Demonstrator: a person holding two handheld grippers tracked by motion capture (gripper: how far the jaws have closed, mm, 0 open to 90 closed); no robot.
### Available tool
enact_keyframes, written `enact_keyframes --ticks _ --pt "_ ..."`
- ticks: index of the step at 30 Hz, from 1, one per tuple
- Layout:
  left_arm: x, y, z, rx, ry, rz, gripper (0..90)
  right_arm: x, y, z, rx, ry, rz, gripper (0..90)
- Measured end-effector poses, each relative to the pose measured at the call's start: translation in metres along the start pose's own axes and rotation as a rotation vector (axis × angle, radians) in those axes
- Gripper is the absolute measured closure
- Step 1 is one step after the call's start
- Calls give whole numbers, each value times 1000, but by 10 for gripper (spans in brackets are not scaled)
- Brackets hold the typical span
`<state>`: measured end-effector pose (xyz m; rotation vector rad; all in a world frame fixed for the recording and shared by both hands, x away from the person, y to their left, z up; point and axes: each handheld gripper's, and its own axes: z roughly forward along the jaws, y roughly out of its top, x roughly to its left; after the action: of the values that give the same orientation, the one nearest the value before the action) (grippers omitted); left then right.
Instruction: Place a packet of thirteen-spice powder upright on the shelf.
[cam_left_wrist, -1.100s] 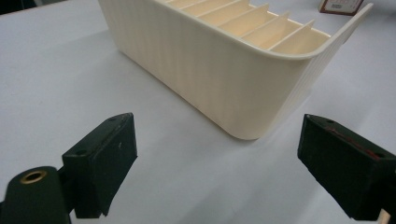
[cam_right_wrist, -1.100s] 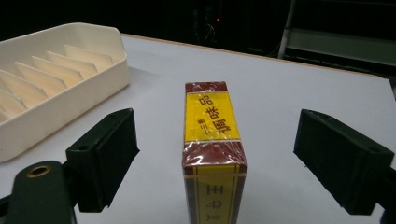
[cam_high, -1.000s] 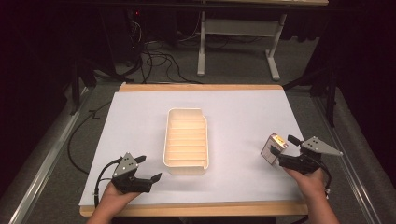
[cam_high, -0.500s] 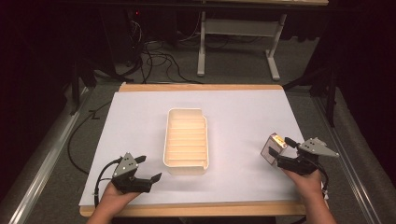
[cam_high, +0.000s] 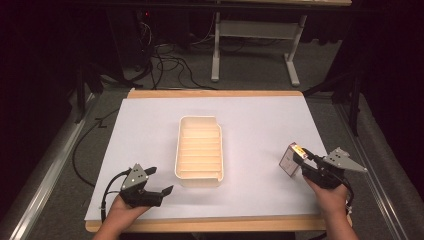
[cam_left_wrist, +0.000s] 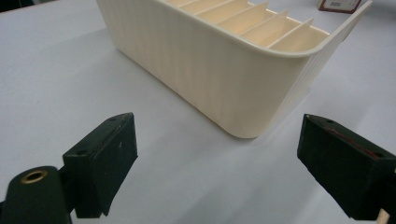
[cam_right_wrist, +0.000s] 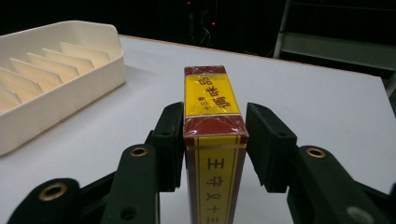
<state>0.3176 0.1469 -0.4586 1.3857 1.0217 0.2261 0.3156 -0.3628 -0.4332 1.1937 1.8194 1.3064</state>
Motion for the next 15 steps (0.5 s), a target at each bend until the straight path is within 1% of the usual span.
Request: enact_keyframes --ticks 4,5,6,11,15 --pt "0 0 0 0 0 -1 128 -1 0 0 6 13 9 640" --pt "0 0 0 1 0 1 128 -2 0 1 16 28 18 653" --pt "0 0 0 2 0 2 128 -2 0 2 17 33 18 659" --pt "0 0 0 2 0 1 128 -1 1 2 21 28 7 671" --pt "0 0 0 3 1 2 128 -2 2 2 29 25 14 673"
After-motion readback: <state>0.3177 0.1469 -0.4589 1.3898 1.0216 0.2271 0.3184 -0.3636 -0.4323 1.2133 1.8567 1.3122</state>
